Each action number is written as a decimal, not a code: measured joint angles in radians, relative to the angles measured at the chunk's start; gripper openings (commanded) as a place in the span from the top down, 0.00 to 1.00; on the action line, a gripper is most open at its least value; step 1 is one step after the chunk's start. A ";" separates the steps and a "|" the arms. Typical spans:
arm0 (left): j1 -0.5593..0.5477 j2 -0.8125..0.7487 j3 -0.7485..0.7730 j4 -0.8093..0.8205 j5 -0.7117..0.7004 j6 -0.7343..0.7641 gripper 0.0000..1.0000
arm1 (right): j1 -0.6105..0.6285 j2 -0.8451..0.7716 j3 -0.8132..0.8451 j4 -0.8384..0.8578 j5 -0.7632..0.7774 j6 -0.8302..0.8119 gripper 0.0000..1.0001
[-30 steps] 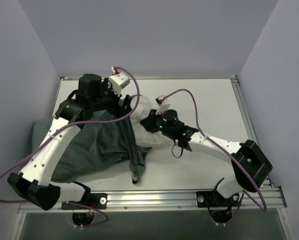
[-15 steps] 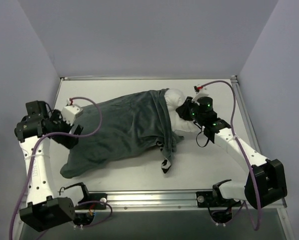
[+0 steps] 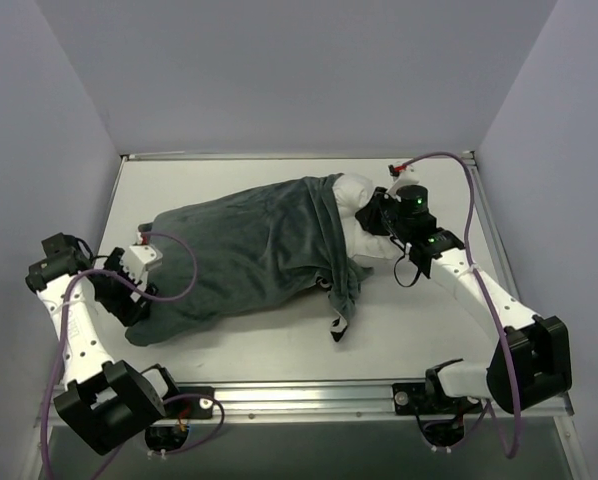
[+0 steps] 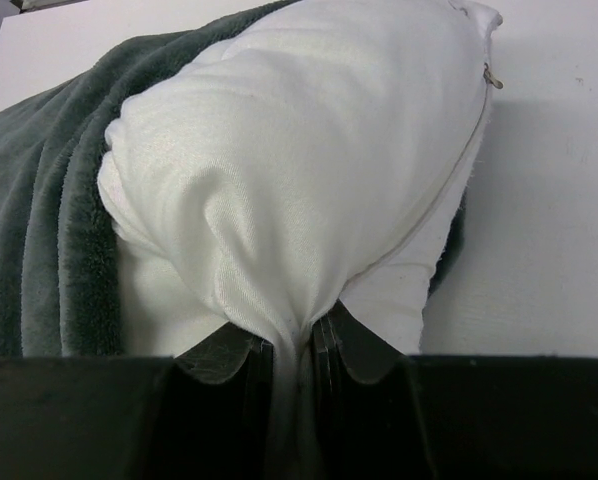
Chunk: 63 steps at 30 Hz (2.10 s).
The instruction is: Remove the pillowcase from the pillow
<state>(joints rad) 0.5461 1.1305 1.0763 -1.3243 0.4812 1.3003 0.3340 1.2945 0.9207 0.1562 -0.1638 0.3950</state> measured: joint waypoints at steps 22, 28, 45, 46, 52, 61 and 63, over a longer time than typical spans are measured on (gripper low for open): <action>0.103 0.216 -0.156 0.610 -0.116 -0.317 0.98 | -0.239 -0.095 0.130 -0.208 -0.148 0.014 1.00; 0.121 0.379 -0.150 0.801 -0.114 -0.404 0.98 | -0.443 -0.193 0.240 -0.360 -0.279 0.003 1.00; 0.270 0.298 -0.176 1.009 -0.269 -0.266 0.78 | -0.391 -0.227 0.450 -0.254 -0.148 0.007 0.36; 0.241 0.267 -0.177 0.998 -0.261 -0.256 0.45 | -0.314 -0.227 0.395 -0.254 -0.138 0.005 0.31; 0.102 0.063 -0.177 0.911 -0.175 -0.270 0.06 | 0.008 -0.117 0.137 -0.225 -0.053 0.044 0.00; -0.137 -0.122 0.069 0.667 -0.037 -0.470 0.06 | 0.124 -0.018 -0.140 0.040 -0.113 0.175 0.00; -0.273 -0.117 0.159 0.619 -0.044 -0.553 0.06 | 0.151 -0.003 -0.172 0.111 -0.118 0.200 0.00</action>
<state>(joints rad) 0.2733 1.0130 1.2350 -0.7055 0.4370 0.7471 0.4850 1.2915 0.7486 0.2668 -0.2821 0.5949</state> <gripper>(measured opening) 0.938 0.995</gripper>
